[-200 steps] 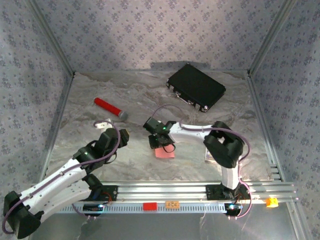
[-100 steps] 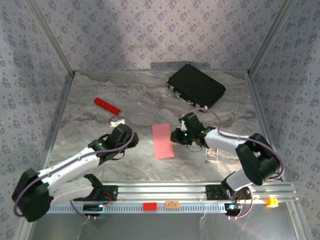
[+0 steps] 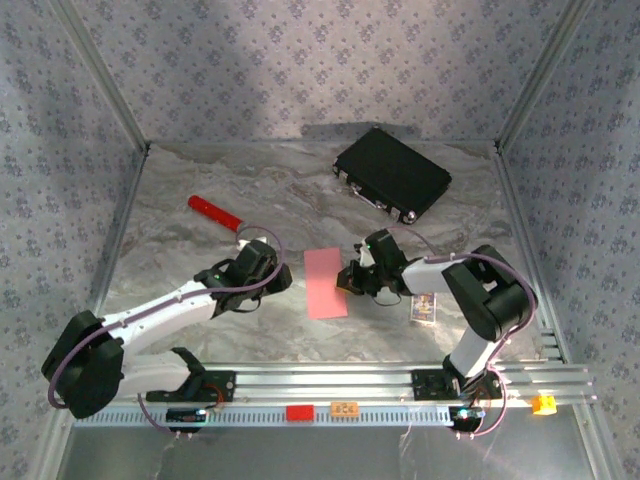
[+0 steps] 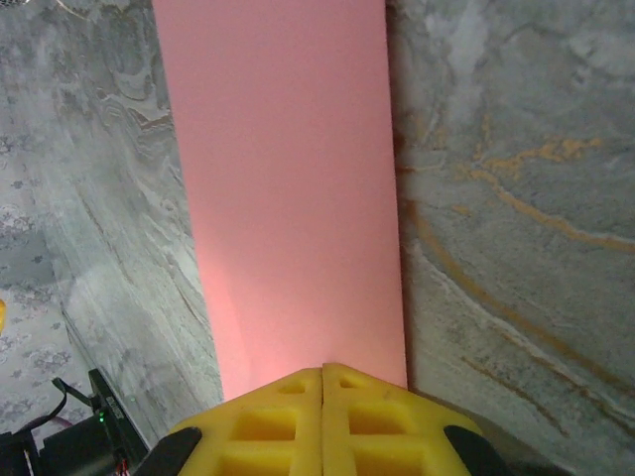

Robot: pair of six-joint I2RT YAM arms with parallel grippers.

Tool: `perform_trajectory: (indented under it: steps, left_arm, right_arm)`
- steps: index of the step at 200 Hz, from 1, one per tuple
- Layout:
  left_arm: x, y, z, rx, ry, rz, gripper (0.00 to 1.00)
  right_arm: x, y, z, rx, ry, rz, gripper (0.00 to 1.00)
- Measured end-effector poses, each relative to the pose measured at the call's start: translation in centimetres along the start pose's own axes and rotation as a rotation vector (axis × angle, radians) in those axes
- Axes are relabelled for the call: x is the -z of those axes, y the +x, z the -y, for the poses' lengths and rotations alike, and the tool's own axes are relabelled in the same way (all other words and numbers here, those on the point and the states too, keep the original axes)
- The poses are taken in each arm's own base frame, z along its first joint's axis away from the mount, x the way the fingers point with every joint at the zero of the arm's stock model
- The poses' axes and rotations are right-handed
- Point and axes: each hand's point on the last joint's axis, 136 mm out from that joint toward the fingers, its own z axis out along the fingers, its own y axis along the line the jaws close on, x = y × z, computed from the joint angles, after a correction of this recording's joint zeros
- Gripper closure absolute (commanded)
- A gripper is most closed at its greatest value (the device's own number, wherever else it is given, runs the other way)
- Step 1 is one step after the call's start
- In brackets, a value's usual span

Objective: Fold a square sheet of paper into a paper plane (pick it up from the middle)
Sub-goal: Third fold the triangle at the center of the table.

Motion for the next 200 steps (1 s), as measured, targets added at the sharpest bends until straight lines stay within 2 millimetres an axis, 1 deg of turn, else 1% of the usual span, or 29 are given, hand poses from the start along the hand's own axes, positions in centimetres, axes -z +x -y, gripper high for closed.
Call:
perform_trajectory:
  steps: [33, 60, 84, 117, 135, 170, 200]
  left_arm:
    - [0.0, 0.1, 0.1, 0.001, 0.004, -0.005, 0.57]
    - [-0.5, 0.4, 0.2, 0.005, 0.015, -0.027, 0.56]
    - [-1.4, 0.9, 0.8, 0.016, 0.048, -0.072, 0.55]
    - [-3.5, 2.9, 1.4, 0.052, 0.091, -0.191, 0.56]
    - [-4.3, 3.8, 1.5, 0.079, 0.104, -0.243, 0.56]
    - [-4.8, 3.7, 2.5, 0.134, 0.168, -0.275, 0.56]
    - [-5.4, 4.3, 2.4, 0.160, 0.174, -0.315, 0.56]
  right_arm:
    - [-0.7, 0.3, -0.5, 0.001, -0.031, -0.014, 0.92]
    - [-1.0, 0.7, -0.9, 0.011, -0.040, -0.024, 0.92]
    - [-1.1, 0.8, -0.9, 0.011, -0.041, -0.024, 0.92]
    - [-1.1, 0.8, -0.9, 0.005, -0.043, -0.025, 0.91]
    - [-1.1, 0.8, -0.9, 0.002, -0.044, -0.024, 0.91]
    - [-1.0, 0.7, -0.9, -0.002, -0.046, -0.020, 0.91]
    - [-1.0, 0.7, -0.9, -0.002, -0.046, -0.020, 0.91]
